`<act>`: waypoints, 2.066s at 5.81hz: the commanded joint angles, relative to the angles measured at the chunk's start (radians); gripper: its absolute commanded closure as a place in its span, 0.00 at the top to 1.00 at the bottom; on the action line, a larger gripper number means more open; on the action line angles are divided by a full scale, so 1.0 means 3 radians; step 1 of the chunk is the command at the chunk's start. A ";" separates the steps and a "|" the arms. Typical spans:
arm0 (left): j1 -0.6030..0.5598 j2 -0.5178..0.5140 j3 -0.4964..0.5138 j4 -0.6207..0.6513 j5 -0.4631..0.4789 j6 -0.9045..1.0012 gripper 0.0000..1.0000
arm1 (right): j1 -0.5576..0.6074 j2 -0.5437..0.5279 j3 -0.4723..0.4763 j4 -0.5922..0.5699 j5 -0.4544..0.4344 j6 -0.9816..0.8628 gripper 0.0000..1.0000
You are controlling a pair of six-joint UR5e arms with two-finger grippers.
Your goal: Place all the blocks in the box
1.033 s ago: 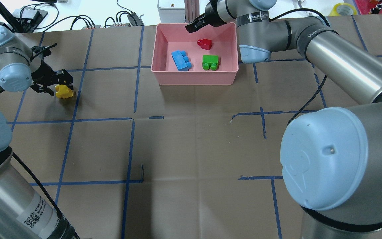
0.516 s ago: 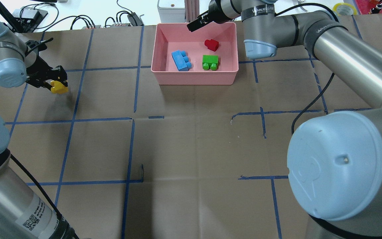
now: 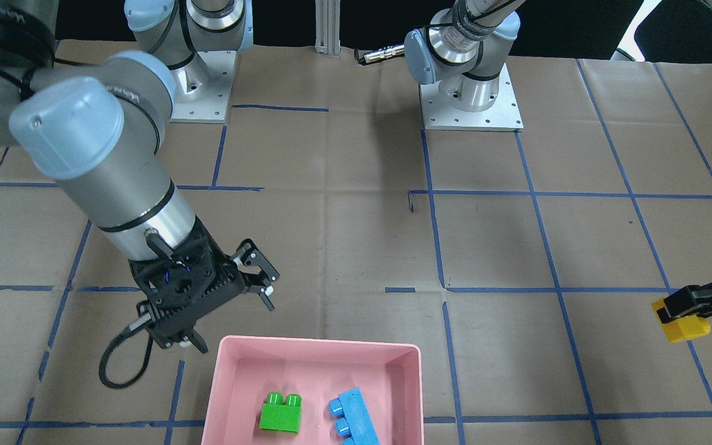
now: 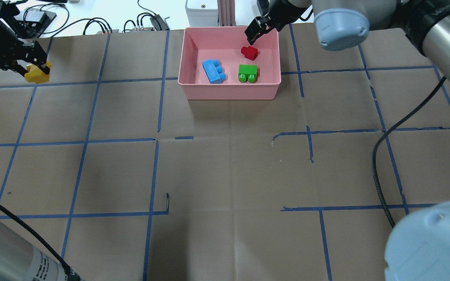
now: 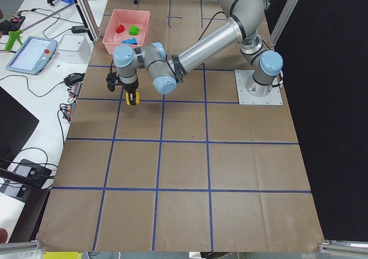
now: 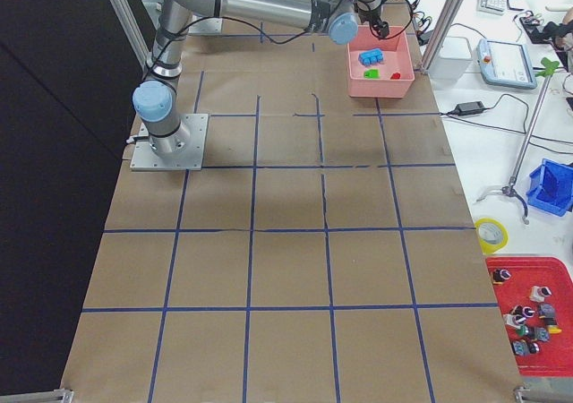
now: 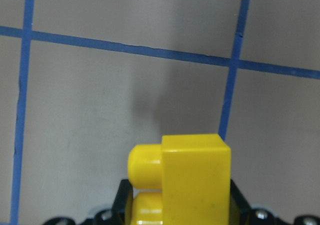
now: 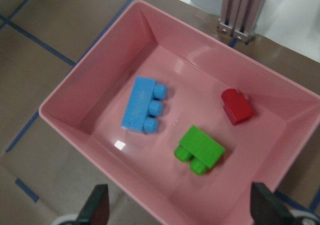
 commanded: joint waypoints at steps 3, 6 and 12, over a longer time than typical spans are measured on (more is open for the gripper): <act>-0.1124 0.0002 0.0742 -0.0800 0.0000 -0.0274 0.05 | 0.0002 -0.1132 0.0320 0.1782 -0.0405 0.0950 1.00; -0.1924 -0.0574 0.1032 -0.0202 0.0005 -0.0899 0.04 | -0.0074 -0.1753 0.0996 0.1707 -0.0970 0.1349 1.00; -0.2043 -0.1605 0.1458 0.0602 0.0143 -0.1048 0.88 | -0.0141 -0.1784 0.0956 0.1687 -0.0922 0.1355 1.00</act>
